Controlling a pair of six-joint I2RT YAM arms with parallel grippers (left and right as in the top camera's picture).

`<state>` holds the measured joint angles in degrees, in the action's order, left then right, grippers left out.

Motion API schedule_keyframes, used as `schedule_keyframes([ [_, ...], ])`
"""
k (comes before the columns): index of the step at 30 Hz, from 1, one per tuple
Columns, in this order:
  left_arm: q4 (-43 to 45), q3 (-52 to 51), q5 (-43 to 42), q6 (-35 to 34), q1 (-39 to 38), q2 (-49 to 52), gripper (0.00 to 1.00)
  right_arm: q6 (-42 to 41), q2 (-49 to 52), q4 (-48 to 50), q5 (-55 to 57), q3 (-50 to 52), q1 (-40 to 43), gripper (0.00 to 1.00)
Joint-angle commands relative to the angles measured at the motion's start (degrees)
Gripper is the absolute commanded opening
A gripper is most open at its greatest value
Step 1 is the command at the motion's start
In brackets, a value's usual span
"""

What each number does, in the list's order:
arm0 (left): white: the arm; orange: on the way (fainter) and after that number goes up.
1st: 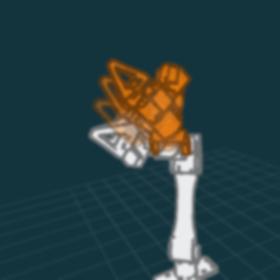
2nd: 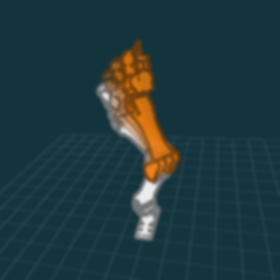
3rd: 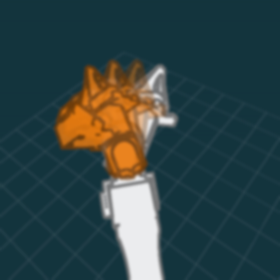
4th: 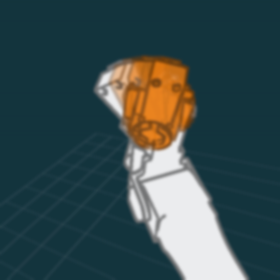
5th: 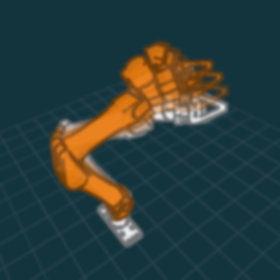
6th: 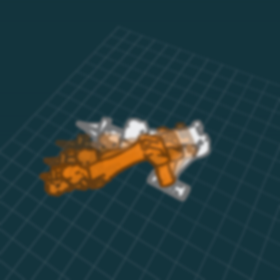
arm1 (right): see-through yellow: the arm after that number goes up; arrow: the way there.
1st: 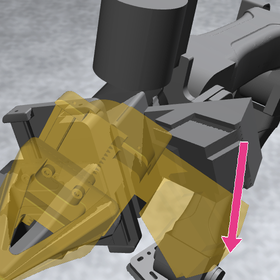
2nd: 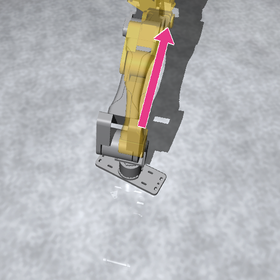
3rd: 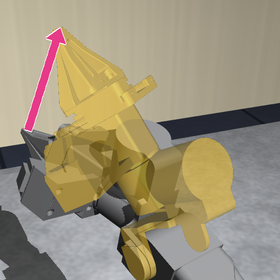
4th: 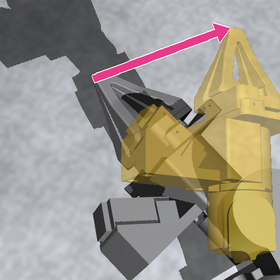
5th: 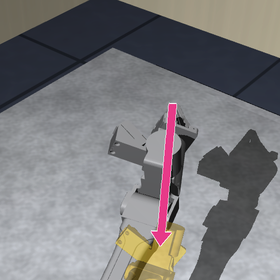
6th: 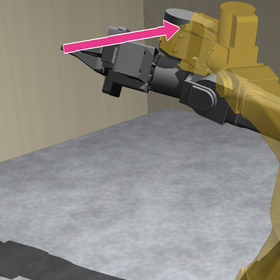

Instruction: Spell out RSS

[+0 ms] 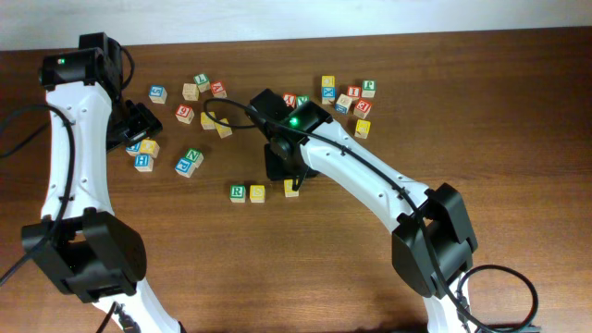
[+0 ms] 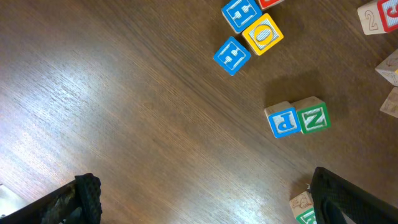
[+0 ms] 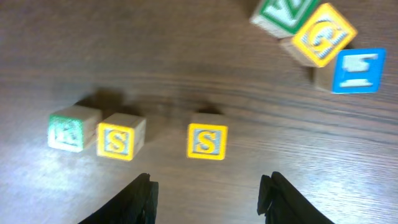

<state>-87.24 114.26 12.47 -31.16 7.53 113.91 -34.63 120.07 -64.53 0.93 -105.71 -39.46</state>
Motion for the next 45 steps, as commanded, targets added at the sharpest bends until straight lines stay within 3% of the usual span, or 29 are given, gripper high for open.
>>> schedule_keyframes([
  [1, 0.0, 0.3, 0.3, -1.0, 0.2, -0.8, 0.99, 1.0, 0.3, 0.0, -4.5, -0.2, -1.0, 0.46],
  [6, 0.0, 0.3, 0.3, -1.0, 0.2, -0.8, 0.99, 0.9, 2.2, 3.6, -4.8, -0.2, -4.5, 0.52],
  [11, 0.0, 0.3, 0.3, -1.0, 0.2, -0.8, 0.99, -5.1, 5.0, 7.0, -4.1, -0.2, -5.7, 0.52],
  [45, 0.0, 0.3, 0.3, -1.0, 0.2, -0.8, 0.99, -5.1, 11.5, 10.2, -3.5, -0.2, -7.0, 0.51],
])
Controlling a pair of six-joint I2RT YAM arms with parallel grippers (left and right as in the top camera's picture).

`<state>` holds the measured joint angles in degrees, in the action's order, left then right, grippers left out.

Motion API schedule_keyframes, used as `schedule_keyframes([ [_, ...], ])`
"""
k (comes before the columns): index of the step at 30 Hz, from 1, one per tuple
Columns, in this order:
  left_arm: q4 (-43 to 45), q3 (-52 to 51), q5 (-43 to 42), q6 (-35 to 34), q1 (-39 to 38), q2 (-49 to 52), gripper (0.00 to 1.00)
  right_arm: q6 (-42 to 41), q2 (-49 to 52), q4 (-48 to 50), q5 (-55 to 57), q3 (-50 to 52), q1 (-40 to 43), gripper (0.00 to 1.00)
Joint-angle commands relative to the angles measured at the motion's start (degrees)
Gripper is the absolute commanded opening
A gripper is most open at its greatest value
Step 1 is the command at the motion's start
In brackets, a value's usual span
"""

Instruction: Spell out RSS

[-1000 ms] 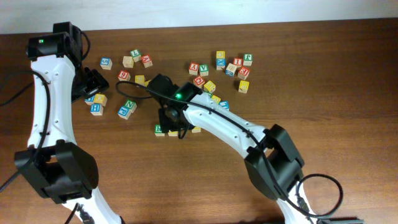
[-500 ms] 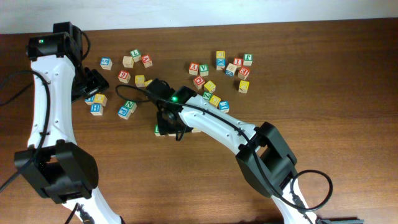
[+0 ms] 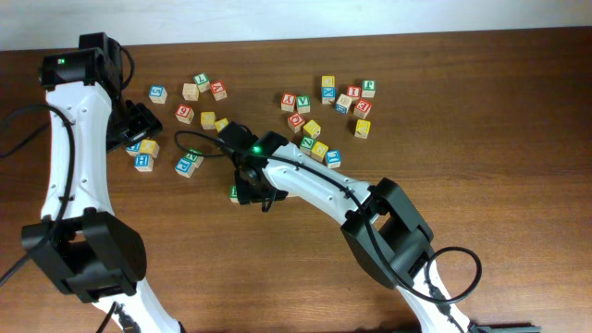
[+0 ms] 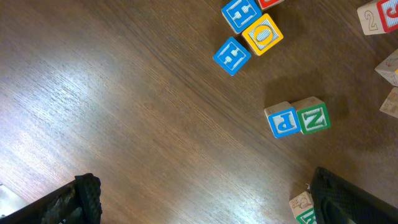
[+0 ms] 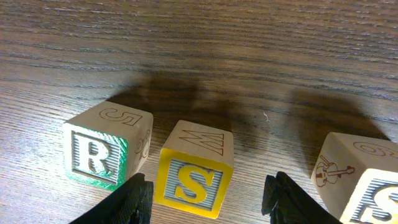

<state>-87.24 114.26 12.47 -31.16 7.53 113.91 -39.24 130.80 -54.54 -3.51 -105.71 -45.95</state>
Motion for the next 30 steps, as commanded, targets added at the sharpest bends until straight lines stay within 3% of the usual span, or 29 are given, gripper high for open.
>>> schedule_keyframes([
  [1, 0.0, 0.3, 0.3, -1.0, 0.2, -0.8, 0.99, -0.5, 0.8, 0.2, 1.0, -0.2, -0.5, 0.51],
  [15, 0.0, 0.3, 0.3, -1.0, 0.2, -0.8, 0.99, -0.5, 0.8, 3.4, 1.8, 3.4, -0.5, 0.50],
  [30, 0.0, 0.3, 0.3, -1.0, 0.2, -0.8, 0.99, -0.5, 0.8, 4.0, 3.8, 3.3, -0.5, 0.29],
])
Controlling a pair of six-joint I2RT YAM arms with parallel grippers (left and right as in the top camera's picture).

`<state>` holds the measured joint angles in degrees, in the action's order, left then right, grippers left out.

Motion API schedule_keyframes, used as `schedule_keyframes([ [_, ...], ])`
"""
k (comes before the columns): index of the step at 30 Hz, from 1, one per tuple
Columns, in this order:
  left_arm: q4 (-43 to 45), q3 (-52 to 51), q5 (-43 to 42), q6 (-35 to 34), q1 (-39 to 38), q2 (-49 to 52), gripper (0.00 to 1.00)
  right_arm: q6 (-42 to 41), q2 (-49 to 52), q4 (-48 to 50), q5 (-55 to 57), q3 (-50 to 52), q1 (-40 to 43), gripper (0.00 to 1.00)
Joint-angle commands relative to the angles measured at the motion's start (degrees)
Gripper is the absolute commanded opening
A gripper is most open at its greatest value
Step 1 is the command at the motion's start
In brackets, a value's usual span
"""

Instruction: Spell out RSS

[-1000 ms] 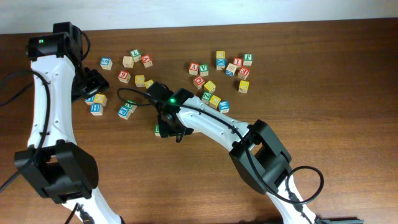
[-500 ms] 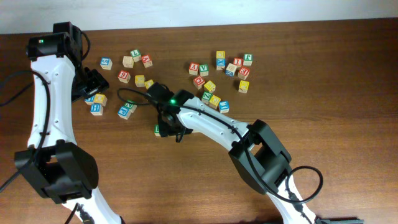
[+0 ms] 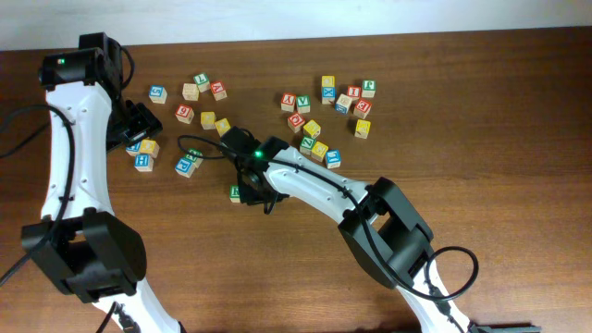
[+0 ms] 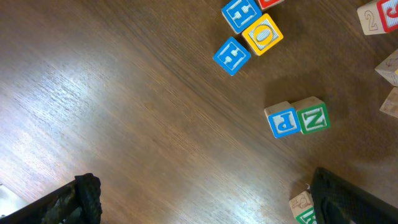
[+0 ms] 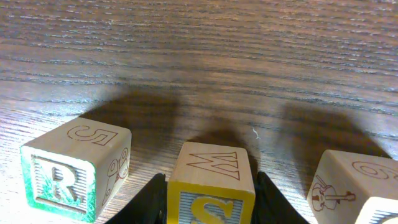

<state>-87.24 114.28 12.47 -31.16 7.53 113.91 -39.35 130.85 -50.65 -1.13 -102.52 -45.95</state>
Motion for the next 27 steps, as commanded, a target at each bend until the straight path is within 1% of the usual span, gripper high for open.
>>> schedule_keyframes([
  [1, 0.0, 0.3, 0.3, -1.0, 0.2, -0.8, 0.99, -0.4, 0.8, -0.1, 1.6, -0.4, -0.3, 0.27],
  [8, 0.0, 0.3, 0.3, -1.0, 0.2, -0.8, 0.99, -0.4, 0.8, -3.6, 1.6, -3.6, 1.8, 0.19],
  [16, 0.0, 0.3, 0.3, -1.0, 0.2, -0.8, 0.99, -0.4, 0.8, -4.4, 1.8, -3.6, 3.2, 0.22],
  [18, 0.0, 0.3, 0.3, -1.0, 0.2, -0.8, 0.99, -0.4, 0.8, -4.4, 1.8, -3.6, 3.4, 0.25],
  [27, 0.0, 0.3, 0.3, -1.0, 0.2, -0.8, 0.99, -0.4, 0.8, -4.9, 0.0, -3.6, 3.2, 0.25],
])
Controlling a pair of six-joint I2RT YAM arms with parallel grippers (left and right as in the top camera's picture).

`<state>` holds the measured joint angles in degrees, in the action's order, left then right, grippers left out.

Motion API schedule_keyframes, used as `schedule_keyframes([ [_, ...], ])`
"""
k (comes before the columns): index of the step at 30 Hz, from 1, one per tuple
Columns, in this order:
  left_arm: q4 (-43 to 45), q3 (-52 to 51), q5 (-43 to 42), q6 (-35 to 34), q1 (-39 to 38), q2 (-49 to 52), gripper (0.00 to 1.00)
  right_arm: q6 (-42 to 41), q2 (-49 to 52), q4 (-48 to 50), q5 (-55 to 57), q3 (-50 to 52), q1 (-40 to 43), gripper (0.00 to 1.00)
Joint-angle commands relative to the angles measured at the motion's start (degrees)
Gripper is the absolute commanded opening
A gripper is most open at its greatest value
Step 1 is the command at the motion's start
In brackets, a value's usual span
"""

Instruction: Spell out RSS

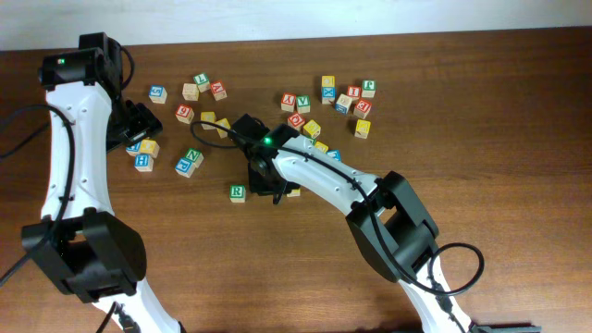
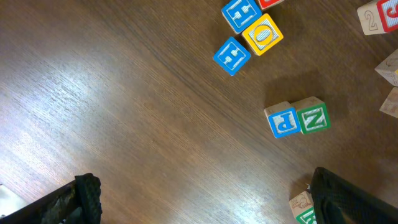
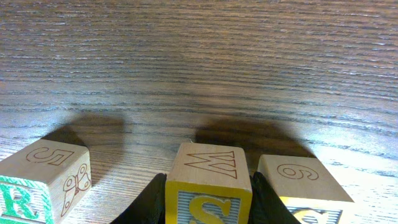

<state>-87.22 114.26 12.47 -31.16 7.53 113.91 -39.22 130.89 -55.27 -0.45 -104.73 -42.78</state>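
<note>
My right gripper (image 3: 208, 211) is shut on a yellow S block (image 3: 208, 186) with a W on its top face. It sits low over the table, and its fingers (image 3: 152, 199) press the block's sides. A second yellow S block (image 3: 298, 186), topped with a 9, sits right beside it on the right. The green R block (image 3: 37, 183) stands apart on the left, also seen from above as R block (image 1: 238, 192). Overhead, the right gripper (image 1: 270, 180) covers the held block. My left gripper (image 2: 205, 186) hangs open over bare wood.
Loose letter blocks lie scattered at the back, in a cluster (image 1: 324, 102) and another group (image 1: 199, 92). Under the left wrist lie a blue P block (image 2: 284, 120), a green Z block (image 2: 313, 116) and a yellow O block (image 2: 263, 34). The table (image 1: 481, 185) is brown wood.
The right gripper has moved right with the S block. That block was close beside the R; now it touches or nearly touches the other S, leaving a gap to the R. The left arm is unchanged.
First my right gripper hung open high above the row R, S, gap, S. Then it was down low, open around the S next to the R. Then it was shut on that S, and now the S sits beside the second S.
</note>
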Motion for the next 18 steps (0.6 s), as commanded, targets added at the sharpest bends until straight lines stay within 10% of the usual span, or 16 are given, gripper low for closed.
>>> schedule_keyframes([
  [1, -0.1, 0.3, 0.3, -1.0, 0.2, -0.8, 0.99, -0.5, 0.7, -0.5, -0.9, -1.4, 0.0, 0.24],
  [18, -0.1, 0.3, 0.3, -1.0, 0.2, -0.8, 0.99, -2.0, 0.7, -1.4, -2.3, -1.4, 0.0, 0.25],
])
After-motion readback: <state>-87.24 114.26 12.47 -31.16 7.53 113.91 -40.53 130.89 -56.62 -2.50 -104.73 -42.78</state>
